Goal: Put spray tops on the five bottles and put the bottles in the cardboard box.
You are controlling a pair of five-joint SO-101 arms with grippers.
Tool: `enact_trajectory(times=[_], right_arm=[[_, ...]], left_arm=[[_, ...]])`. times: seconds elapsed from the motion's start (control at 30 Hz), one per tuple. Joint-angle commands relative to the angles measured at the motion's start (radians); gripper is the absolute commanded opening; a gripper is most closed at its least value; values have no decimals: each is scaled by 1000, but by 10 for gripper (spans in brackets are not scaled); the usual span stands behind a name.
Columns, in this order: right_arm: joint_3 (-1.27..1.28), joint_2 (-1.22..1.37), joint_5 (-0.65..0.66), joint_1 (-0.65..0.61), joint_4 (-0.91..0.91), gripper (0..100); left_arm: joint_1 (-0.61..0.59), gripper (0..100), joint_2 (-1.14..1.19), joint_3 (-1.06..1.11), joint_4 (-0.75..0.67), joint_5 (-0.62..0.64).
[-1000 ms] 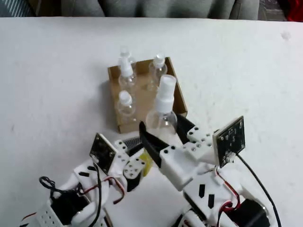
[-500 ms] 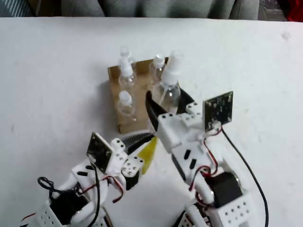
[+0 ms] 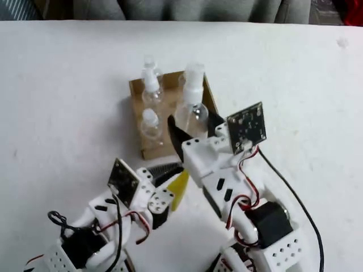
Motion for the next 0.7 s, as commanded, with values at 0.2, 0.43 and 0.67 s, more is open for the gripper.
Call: enact_trajectory(times=[0.2,0.43,0.67], right_arm=[[32,71,32,-24,-277,18],[51,234,34,-45,-323,17],[-15,124,43,-48,-71,17]], left_arm=[[-15,20,-12,-32,-38,-12],[-16,20,-12,-31,-38,-12],[-22,20,-12,-29,-43,-12]])
